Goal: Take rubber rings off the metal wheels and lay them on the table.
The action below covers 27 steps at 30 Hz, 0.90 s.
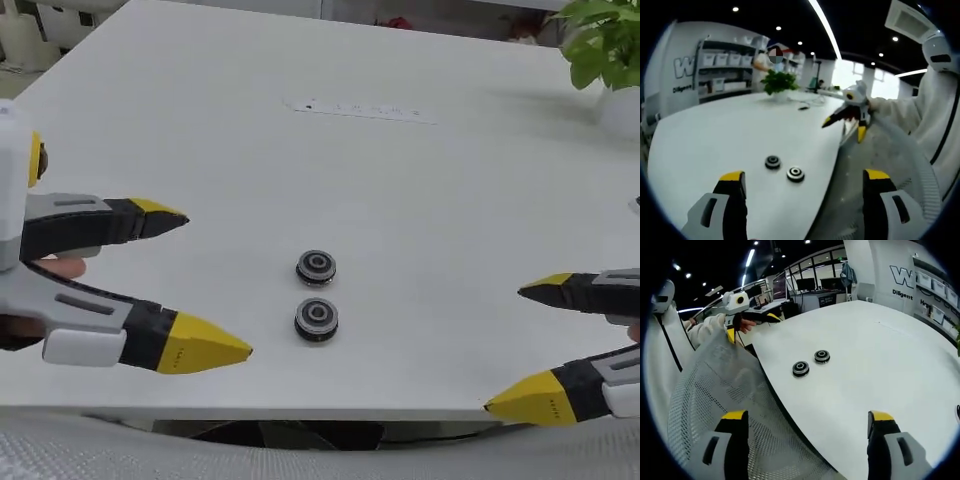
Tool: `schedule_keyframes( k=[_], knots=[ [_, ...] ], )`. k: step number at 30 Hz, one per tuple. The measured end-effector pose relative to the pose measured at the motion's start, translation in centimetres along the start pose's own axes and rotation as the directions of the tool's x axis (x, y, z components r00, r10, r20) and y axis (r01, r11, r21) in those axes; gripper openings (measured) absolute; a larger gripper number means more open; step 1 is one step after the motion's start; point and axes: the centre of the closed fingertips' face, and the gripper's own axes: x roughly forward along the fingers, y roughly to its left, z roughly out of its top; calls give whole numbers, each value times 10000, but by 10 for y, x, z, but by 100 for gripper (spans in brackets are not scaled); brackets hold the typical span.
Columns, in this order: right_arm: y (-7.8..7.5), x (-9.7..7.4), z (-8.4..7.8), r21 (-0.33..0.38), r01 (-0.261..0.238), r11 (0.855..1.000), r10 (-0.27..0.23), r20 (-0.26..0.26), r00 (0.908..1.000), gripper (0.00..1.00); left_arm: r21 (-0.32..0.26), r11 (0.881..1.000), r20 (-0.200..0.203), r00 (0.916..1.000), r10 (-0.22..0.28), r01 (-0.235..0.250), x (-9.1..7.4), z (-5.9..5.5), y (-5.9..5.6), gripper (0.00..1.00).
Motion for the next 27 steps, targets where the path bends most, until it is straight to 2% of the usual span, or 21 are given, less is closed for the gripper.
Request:
schedule_keyframes(
  k=[4, 8, 11, 16, 20, 22, 27],
  knots=[
    [2, -1, -1, -120, -147, 9998, 146, -92, 9999, 96, 210, 9996, -207, 9996, -168, 172, 6, -2, -4, 97],
    [1, -2, -1, -234, -217, 9995, 214, -105, 9997, 96, 308, 9993, -143, 9997, -208, 213, 7, -1, -6, 97],
    [-2, -1, 1, -249, -198, 9995, 197, -50, 9998, 95, 328, 9992, -56, 9998, -211, 213, 6, 0, -5, 97],
    [2, -2, 5, -472, -433, 9979, 427, -139, 9990, 95, 260, 9996, -122, 9999, -123, 126, 4, -1, -3, 96],
    [-3, -3, 9, -377, -298, 9988, 300, 33, 9995, 95, 303, 9995, -207, 9997, -96, 102, 2, -1, -3, 96],
    [-3, -3, 11, -327, -336, 9989, 340, 124, 9993, 94, 455, 9986, -261, 9994, -240, 252, 2, 1, -4, 97],
    [0, -2, 15, -507, -415, 9979, 420, 88, 9991, 94, 855, 9959, -483, 9985, -243, 283, 1, 7, -3, 97]
  ],
)
